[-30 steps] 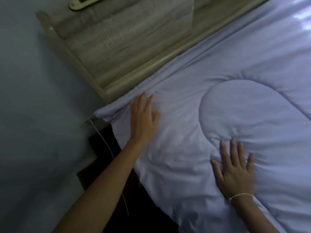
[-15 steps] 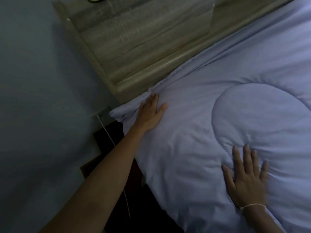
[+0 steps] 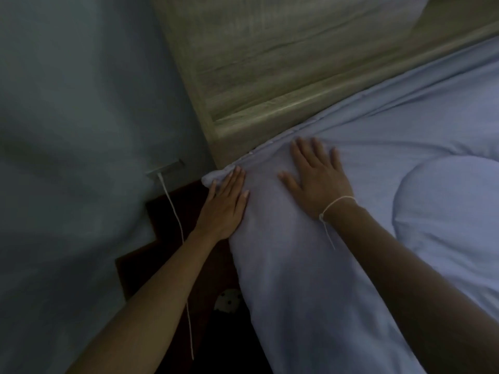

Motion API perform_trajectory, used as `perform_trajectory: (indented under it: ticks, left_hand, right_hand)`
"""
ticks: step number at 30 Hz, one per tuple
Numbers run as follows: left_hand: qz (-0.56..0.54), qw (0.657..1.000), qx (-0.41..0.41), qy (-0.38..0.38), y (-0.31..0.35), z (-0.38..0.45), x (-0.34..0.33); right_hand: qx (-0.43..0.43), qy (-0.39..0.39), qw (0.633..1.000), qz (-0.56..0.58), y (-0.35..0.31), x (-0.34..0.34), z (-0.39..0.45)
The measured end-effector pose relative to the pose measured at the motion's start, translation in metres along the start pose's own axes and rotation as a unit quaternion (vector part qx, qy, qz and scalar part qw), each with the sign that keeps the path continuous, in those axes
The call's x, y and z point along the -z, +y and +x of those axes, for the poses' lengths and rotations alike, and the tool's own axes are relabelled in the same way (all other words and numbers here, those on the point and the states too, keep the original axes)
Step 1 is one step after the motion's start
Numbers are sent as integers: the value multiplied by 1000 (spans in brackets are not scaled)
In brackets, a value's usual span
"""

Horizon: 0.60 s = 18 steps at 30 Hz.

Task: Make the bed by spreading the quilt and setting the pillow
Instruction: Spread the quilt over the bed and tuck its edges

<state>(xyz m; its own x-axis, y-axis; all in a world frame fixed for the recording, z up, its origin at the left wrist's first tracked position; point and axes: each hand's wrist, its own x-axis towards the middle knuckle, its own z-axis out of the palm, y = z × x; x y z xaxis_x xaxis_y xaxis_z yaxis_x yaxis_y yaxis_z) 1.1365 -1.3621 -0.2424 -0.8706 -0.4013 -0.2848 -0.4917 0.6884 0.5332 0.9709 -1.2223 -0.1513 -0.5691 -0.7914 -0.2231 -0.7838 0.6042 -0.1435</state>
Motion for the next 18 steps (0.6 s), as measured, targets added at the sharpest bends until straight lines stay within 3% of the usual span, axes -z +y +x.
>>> perform_trajectory:
  ticks: [6, 10, 11, 12, 14, 16, 18]
  left_hand:
    - [-212, 977, 23, 19, -12, 11, 2]
    - [-202, 928, 123, 288, -34, -2, 7]
    - [-192, 917, 153, 316, -42, -4, 6]
    - [-200, 911, 183, 312, -47, -4, 5]
    - [-298, 897, 242, 221, -51, 2, 4]
    - [-465, 829, 293, 107, -47, 12, 10]
    - [-580, 751, 309, 65, -45, 19, 12]
  right_hand:
    - [-5, -72, 991, -110, -17, -6, 35]
    - [20, -138, 980, -144, -36, -6, 45]
    - [26, -153, 976, -150, -39, -6, 48]
    - [29, -161, 975, -151, -40, -5, 49]
    - [33, -146, 980, -127, -35, -3, 47]
    - [29, -85, 990, -106, -28, -2, 37]
    - [19, -23, 995, -98, -29, -6, 27]
